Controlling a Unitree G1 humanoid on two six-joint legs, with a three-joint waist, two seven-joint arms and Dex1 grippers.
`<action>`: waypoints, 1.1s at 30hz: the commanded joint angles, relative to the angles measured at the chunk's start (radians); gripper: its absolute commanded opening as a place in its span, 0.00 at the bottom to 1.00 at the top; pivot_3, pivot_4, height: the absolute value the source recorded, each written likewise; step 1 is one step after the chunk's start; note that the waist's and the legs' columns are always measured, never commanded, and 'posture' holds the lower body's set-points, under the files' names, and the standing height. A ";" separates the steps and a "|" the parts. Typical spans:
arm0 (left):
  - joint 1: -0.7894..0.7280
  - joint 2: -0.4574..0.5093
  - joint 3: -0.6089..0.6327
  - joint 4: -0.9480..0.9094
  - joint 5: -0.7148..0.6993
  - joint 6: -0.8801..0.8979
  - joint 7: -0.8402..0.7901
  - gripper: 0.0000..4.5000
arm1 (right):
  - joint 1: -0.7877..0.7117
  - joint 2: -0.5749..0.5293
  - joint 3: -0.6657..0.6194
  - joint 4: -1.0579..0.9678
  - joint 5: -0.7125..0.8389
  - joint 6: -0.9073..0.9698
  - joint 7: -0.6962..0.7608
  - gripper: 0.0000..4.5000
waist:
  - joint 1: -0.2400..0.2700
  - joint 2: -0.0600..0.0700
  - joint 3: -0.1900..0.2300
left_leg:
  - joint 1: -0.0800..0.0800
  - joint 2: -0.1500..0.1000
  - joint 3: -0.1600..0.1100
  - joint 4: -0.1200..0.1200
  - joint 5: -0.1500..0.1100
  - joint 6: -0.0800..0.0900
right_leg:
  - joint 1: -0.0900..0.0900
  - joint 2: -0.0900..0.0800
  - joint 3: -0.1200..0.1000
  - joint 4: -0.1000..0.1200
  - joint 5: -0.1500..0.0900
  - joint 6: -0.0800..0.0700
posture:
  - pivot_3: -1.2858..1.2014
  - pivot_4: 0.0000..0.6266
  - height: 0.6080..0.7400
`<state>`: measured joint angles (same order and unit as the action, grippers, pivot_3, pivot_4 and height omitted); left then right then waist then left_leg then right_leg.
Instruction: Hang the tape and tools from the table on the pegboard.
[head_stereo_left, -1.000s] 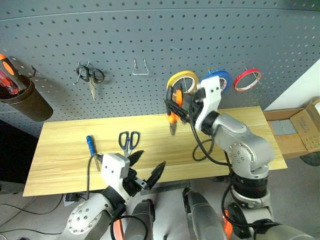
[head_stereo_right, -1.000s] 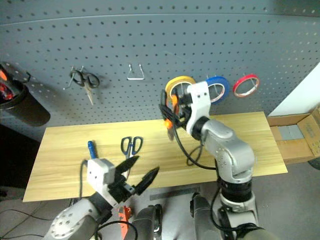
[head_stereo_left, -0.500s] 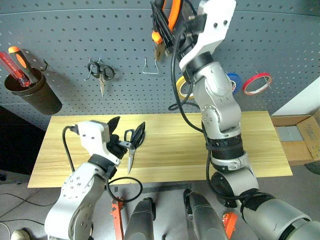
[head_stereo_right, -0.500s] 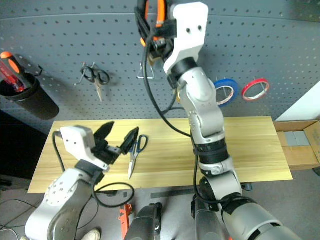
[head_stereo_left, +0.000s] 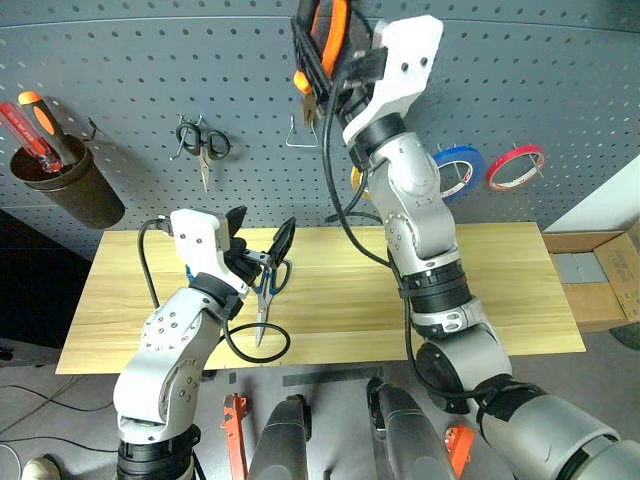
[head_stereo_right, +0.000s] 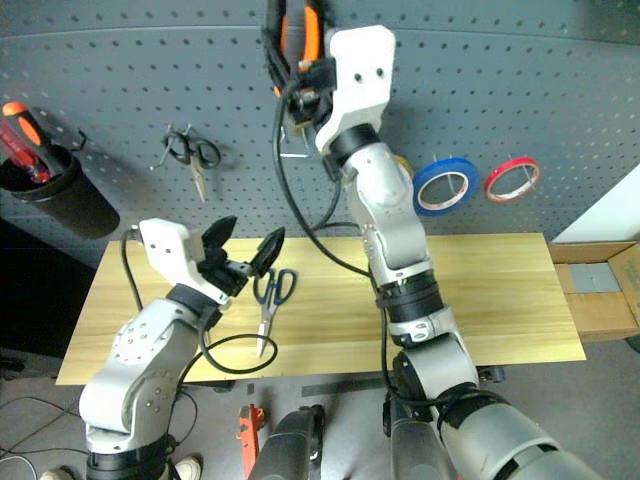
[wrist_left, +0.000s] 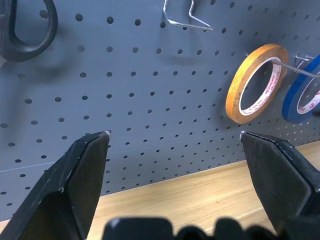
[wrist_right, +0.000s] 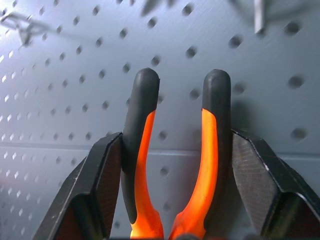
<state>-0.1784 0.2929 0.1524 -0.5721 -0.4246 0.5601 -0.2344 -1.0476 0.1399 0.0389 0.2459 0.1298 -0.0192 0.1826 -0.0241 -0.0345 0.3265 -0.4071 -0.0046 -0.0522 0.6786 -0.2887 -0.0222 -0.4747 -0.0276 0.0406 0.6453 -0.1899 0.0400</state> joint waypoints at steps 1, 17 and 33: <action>-0.009 0.013 -0.001 -0.010 0.005 -0.030 -0.014 1.00 | 0.058 -0.004 0.062 -0.027 -0.028 0.000 0.040 0.61 | 0.000 0.000 0.000 | 0.000 0.000 0.000 0.000 0.000 0.000 | 0.000 0.000 0.000 0.000 0.000 0.000 | 0.57 0.51 1.00; -0.001 0.010 -0.011 -0.006 0.008 -0.030 -0.019 1.00 | 0.136 -0.087 0.137 -0.060 -0.122 0.079 0.094 0.98 | -0.002 0.000 0.000 | 0.002 0.000 0.000 0.000 0.000 -0.001 | 0.001 0.000 0.000 0.001 0.000 -0.001 | 0.56 0.50 1.00; 0.198 -0.014 -0.072 0.036 0.231 -0.026 0.133 1.00 | 0.544 -0.384 0.123 -0.610 0.126 0.455 0.390 0.99 | -0.006 0.000 0.000 | 0.001 0.000 0.000 0.000 0.000 0.000 | 0.001 -0.001 0.000 0.000 0.000 0.000 | 0.53 0.55 1.00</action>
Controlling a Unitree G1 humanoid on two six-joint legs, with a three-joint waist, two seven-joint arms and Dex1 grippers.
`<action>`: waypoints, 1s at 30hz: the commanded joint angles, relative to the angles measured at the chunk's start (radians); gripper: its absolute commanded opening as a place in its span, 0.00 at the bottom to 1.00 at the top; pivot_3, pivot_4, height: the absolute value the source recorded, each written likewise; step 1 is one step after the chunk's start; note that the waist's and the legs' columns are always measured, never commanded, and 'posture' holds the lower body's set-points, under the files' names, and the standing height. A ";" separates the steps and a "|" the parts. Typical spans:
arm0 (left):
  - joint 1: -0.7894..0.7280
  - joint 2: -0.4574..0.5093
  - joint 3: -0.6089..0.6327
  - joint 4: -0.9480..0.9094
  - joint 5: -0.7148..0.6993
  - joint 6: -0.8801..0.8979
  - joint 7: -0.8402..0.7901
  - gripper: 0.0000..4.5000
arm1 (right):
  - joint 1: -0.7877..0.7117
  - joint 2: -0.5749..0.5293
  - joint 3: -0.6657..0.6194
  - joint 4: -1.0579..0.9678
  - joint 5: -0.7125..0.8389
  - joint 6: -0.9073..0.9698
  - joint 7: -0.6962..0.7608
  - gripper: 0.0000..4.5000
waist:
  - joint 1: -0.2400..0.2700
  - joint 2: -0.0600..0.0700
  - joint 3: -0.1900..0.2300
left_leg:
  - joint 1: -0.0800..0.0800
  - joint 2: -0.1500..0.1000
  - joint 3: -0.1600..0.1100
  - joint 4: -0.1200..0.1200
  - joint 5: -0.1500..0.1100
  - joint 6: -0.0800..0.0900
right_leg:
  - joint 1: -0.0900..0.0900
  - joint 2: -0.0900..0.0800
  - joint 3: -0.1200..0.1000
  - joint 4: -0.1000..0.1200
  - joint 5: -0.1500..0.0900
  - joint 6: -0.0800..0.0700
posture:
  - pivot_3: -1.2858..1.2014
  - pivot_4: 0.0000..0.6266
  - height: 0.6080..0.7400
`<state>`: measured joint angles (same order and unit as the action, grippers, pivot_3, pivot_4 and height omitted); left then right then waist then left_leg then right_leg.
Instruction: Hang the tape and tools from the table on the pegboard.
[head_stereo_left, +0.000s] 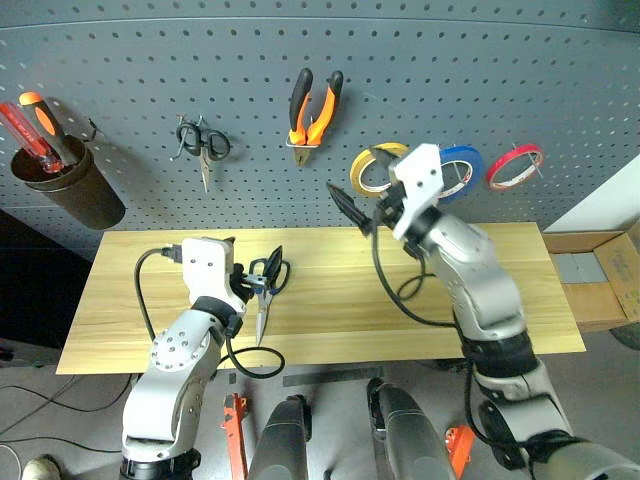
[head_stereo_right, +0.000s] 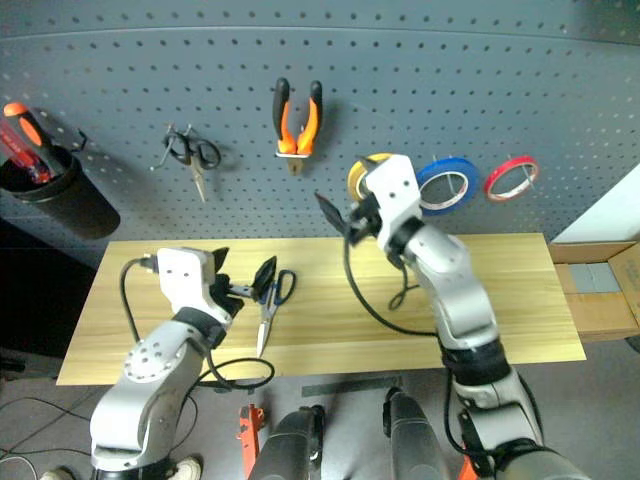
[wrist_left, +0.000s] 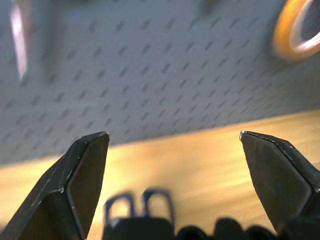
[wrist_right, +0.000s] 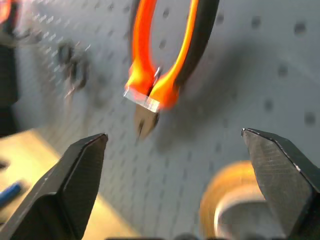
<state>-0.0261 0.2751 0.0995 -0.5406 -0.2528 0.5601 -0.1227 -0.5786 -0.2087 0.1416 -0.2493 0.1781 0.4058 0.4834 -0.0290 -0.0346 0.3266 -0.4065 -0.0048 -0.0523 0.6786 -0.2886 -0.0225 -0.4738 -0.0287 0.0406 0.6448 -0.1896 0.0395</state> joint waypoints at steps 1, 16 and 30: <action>0.066 0.010 -0.029 0.019 0.081 -0.037 0.022 1.00 | 0.115 -0.059 0.034 -0.135 0.091 0.022 0.128 0.99 | -0.003 0.000 0.000 | 0.000 0.000 0.000 0.000 0.000 0.000 | 0.000 0.000 0.000 0.000 0.000 0.000 | 0.52 0.55 1.00; 0.097 -0.046 -0.092 0.359 0.180 -0.053 0.017 1.00 | 0.320 -0.197 0.233 0.003 0.090 -0.207 0.483 0.99 | -0.004 0.002 0.033 | 0.015 0.001 0.002 0.001 0.001 0.001 | 0.017 0.008 0.002 -0.001 -0.007 0.007 | 0.51 0.64 1.00; 0.046 0.006 -0.104 0.414 0.228 0.027 -0.006 0.64 | 0.291 -0.153 0.233 0.066 0.077 -0.231 0.475 1.00 | -0.006 0.006 0.051 | 0.014 0.001 -0.001 0.000 0.000 0.001 | 0.016 0.006 0.001 -0.001 -0.007 0.007 | 0.51 0.68 1.00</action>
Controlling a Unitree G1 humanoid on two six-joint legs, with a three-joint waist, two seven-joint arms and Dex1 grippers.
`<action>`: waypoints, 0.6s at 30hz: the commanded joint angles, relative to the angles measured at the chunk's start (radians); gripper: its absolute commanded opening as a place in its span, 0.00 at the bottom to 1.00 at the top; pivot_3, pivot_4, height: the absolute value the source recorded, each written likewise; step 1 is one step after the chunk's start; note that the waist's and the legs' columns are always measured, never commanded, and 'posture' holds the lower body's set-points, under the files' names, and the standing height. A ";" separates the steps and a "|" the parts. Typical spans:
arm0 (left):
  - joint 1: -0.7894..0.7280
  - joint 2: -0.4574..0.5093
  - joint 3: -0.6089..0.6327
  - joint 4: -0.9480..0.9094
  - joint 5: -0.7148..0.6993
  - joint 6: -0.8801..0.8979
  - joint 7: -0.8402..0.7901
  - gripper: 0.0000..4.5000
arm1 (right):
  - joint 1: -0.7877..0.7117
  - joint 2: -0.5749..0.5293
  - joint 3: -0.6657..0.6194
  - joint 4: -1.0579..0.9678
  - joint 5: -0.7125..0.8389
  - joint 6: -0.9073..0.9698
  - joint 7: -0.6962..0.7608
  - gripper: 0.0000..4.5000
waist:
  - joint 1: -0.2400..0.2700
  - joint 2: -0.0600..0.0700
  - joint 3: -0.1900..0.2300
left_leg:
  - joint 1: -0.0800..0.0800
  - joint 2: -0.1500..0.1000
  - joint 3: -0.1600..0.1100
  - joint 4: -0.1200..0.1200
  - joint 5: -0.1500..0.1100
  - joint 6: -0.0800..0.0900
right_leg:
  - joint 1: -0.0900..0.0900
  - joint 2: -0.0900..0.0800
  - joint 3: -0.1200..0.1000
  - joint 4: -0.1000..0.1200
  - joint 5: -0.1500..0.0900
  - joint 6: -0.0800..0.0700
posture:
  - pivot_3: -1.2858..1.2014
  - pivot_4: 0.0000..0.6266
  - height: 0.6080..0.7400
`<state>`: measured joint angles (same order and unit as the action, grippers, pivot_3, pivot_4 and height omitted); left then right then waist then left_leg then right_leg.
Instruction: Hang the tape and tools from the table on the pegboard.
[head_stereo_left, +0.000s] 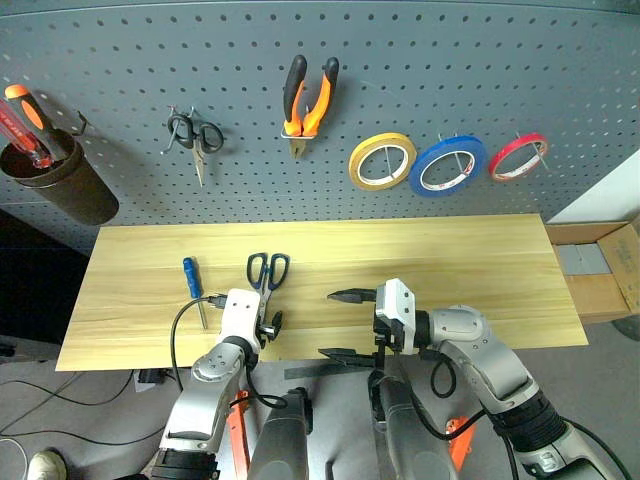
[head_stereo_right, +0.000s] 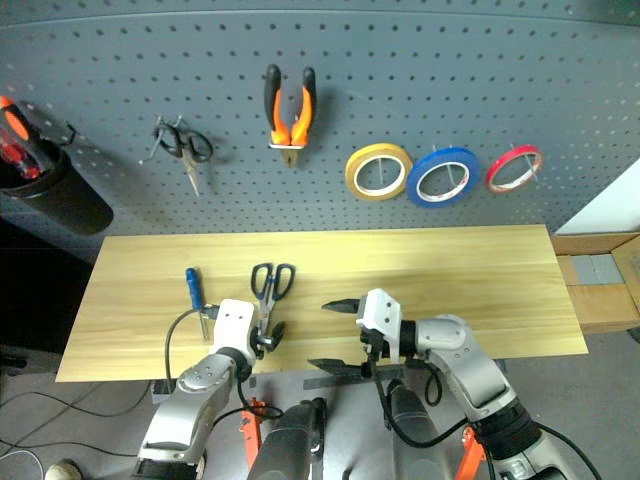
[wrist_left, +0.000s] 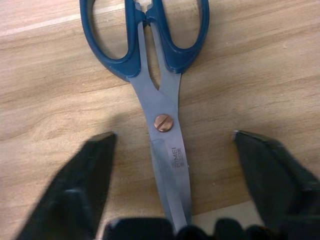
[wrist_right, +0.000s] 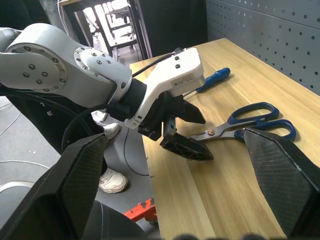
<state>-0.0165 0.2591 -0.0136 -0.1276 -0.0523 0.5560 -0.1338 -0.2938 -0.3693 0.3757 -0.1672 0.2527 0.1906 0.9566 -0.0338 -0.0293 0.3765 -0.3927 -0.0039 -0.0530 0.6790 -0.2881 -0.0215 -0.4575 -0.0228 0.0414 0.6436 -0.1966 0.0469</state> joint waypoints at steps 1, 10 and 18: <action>0.040 0.028 0.012 0.001 0.029 0.032 0.003 0.56 | 0.008 0.008 0.000 -0.018 0.003 -0.016 0.003 1.00 | -0.003 0.001 0.001 | 0.000 0.000 0.000 0.000 0.000 0.000 | 0.000 0.000 0.000 0.000 0.000 0.000 | 0.51 0.68 1.00; 0.018 0.034 0.023 0.016 0.041 0.023 0.009 0.10 | -0.001 0.013 -0.007 -0.004 0.000 -0.030 0.001 1.00 | -0.001 0.001 0.002 | 0.000 0.000 0.000 -0.001 0.000 0.000 | 0.000 0.000 0.000 0.000 0.000 0.000 | 0.51 0.63 1.00; 0.088 0.071 -0.005 -0.148 0.066 -0.019 -0.025 0.10 | 0.014 0.008 -0.069 -0.067 0.035 -0.030 -0.031 1.00 | -0.001 0.001 0.000 | -0.001 0.000 0.000 -0.001 0.000 -0.001 | -0.001 -0.002 0.000 -0.001 0.000 0.000 | 0.52 0.52 1.00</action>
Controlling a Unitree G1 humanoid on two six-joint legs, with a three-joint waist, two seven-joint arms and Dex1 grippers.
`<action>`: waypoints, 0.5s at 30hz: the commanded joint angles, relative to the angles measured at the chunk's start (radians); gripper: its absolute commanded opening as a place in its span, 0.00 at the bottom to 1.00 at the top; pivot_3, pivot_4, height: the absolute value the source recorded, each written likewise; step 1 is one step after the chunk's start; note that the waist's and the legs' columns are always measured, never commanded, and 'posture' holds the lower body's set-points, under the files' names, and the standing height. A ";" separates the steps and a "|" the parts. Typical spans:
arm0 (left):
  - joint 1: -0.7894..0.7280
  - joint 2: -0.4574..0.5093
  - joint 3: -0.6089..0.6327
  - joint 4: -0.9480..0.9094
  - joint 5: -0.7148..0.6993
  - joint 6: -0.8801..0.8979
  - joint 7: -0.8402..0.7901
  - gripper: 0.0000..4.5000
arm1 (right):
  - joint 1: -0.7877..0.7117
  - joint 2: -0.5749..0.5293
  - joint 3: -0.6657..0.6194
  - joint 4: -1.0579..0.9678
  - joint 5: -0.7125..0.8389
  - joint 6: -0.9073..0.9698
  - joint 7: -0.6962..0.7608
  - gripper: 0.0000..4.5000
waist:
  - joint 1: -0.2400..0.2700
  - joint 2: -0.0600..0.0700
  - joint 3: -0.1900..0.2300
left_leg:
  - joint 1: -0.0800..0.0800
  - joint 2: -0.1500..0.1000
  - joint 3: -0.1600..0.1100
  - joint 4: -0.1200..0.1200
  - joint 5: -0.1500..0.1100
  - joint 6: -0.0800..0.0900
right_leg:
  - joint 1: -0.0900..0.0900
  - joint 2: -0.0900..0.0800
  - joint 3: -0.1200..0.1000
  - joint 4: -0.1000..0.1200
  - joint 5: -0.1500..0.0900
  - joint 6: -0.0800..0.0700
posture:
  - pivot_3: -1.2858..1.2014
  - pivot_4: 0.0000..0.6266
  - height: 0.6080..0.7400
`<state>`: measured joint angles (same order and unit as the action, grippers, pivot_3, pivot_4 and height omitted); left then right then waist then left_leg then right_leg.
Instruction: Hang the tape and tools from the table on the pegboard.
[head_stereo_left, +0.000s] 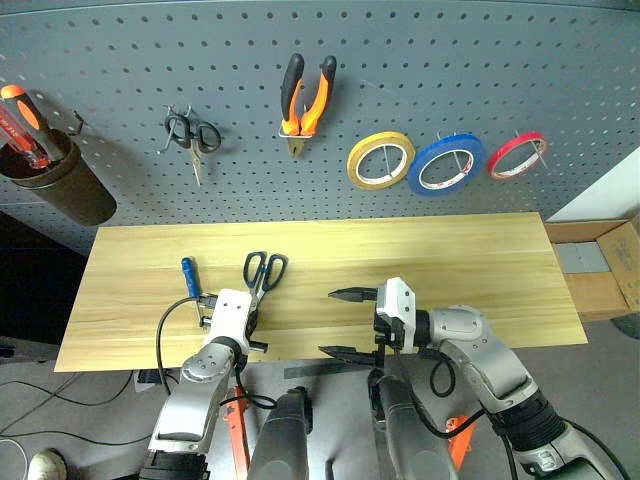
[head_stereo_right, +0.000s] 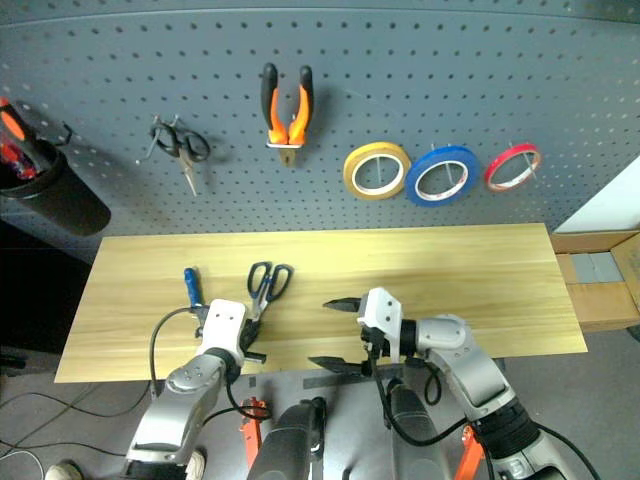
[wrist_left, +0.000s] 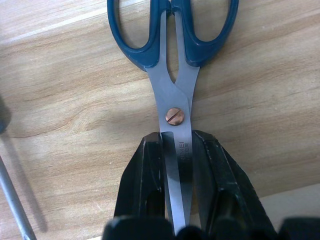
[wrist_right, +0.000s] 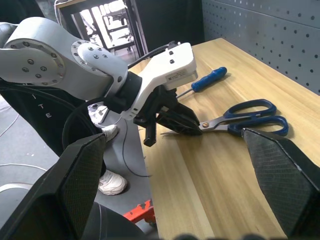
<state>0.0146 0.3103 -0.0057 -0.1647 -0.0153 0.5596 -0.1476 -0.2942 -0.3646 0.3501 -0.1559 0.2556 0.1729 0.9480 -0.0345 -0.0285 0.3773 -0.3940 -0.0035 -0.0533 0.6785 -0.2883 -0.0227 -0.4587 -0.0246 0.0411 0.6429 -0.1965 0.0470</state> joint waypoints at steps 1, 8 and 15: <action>0.083 0.027 -0.014 -0.156 0.036 -0.035 -0.011 0.10 | 0.019 0.005 -0.059 -0.098 0.041 -0.004 -0.035 1.00 | 0.000 -0.001 -0.001 | -0.001 0.000 0.000 0.000 0.000 0.000 | -0.001 -0.001 0.000 0.000 0.000 0.000 | 0.52 0.51 1.00; 0.243 0.056 0.004 -0.408 0.152 -0.231 0.040 0.10 | 0.018 0.044 -0.163 -0.208 0.122 0.094 -0.160 1.00 | 0.008 -0.006 -0.016 | -0.008 -0.001 -0.003 -0.001 0.000 -0.005 | -0.008 -0.005 -0.001 0.000 0.003 -0.005 | 0.53 0.41 1.00; 0.329 0.047 0.084 -0.523 0.252 -0.446 0.105 0.10 | -0.036 0.122 -0.225 -0.272 0.225 0.184 -0.271 1.00 | 0.008 -0.009 -0.050 | -0.008 -0.001 -0.001 -0.001 0.000 -0.005 | -0.008 -0.005 -0.002 0.000 0.003 -0.005 | 0.54 0.34 1.00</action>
<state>0.3349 0.3576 0.0488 -0.6164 0.2088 0.1783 -0.0656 -0.3146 -0.2519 0.1489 -0.3774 0.4480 0.3505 0.6981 -0.0267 -0.0376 0.3270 -0.4016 -0.0047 -0.0538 0.6777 -0.2880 -0.0273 -0.4666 -0.0292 0.0393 0.6426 -0.1933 0.0418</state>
